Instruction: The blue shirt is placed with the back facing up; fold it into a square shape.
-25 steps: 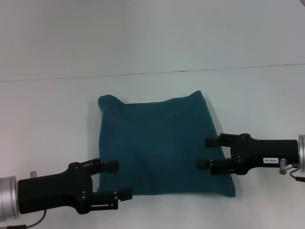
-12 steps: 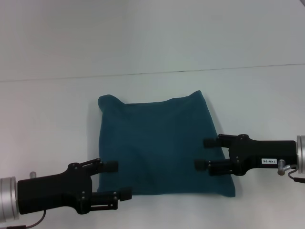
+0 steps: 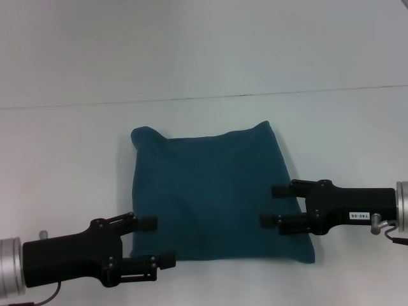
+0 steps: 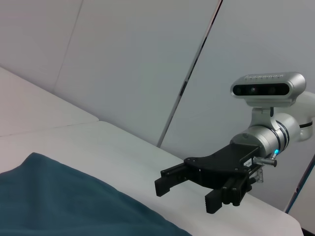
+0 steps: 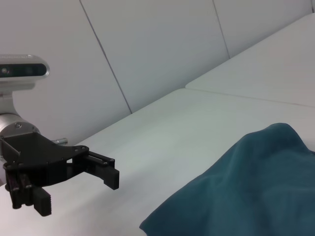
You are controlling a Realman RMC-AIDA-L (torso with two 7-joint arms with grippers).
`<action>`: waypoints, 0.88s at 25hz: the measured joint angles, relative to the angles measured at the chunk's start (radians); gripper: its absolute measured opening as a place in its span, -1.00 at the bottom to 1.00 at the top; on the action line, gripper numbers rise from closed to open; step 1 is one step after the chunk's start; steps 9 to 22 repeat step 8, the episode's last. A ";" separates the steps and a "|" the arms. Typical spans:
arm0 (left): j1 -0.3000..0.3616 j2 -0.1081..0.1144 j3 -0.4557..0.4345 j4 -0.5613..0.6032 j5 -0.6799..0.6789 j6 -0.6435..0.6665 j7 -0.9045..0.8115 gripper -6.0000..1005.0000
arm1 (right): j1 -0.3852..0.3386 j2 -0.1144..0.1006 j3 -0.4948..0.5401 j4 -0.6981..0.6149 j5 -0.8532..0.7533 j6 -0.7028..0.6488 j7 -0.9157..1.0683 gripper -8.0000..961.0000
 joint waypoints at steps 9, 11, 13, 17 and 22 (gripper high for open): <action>-0.002 0.000 -0.002 0.000 0.000 0.000 0.000 0.80 | 0.000 0.000 0.000 0.000 0.000 0.000 0.000 0.92; -0.002 0.000 -0.002 0.000 0.000 0.000 0.000 0.80 | 0.000 0.000 0.000 0.000 0.000 0.000 0.000 0.92; -0.002 0.000 -0.002 0.000 0.000 0.000 0.000 0.80 | 0.000 0.000 0.000 0.000 0.000 0.000 0.000 0.92; -0.002 0.000 -0.002 0.000 0.000 0.000 0.000 0.80 | 0.000 0.000 0.000 0.000 0.000 0.000 0.000 0.92; -0.002 0.000 -0.002 0.000 0.000 0.000 0.000 0.80 | 0.000 0.000 0.000 0.000 0.000 0.000 0.000 0.92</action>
